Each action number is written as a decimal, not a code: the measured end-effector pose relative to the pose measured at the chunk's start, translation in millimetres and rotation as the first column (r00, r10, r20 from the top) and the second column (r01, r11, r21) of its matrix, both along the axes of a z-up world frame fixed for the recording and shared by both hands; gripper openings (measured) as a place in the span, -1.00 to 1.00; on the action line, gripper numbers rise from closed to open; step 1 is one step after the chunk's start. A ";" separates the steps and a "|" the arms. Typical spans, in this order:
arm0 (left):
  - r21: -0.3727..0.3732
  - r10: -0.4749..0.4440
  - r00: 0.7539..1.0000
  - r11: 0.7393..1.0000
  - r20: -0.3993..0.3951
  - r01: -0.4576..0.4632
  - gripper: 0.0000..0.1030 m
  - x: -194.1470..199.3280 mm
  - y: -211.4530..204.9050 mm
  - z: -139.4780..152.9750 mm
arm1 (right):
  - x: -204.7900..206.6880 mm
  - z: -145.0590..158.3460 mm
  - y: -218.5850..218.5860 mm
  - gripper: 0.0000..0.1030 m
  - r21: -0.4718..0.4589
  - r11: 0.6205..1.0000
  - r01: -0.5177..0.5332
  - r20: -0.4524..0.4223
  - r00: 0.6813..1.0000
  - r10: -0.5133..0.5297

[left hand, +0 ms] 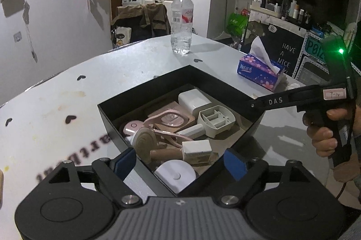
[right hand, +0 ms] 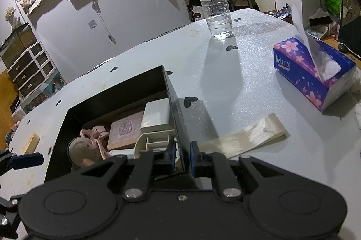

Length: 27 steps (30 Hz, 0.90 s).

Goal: Organize rigid objects
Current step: 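Carry the white tape measure into the black box and open the left tool, then withdraw the left tool from the box toward the wooden block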

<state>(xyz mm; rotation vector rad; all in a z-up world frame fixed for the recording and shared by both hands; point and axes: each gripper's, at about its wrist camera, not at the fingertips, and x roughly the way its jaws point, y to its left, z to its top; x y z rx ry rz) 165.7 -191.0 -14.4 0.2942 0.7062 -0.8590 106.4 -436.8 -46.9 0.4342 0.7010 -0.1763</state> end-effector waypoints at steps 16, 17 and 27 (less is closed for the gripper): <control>-0.027 0.052 0.999 0.998 -0.012 -0.053 1.00 2.4 12.7 -0.7 | -0.1 -0.9 -0.6 -0.74 0.004 1.000 0.000 0.002 1.000 0.000; -0.028 0.062 0.998 0.998 -0.011 -0.062 1.00 2.9 15.4 -1.9 | -0.1 -0.9 -0.6 -0.74 0.004 1.000 -0.001 0.002 1.000 0.001; -0.053 0.258 0.966 0.965 -0.018 -0.258 1.00 19.8 63.2 -15.7 | 0.1 -0.9 -0.5 -0.74 0.004 1.000 0.000 0.002 1.000 0.000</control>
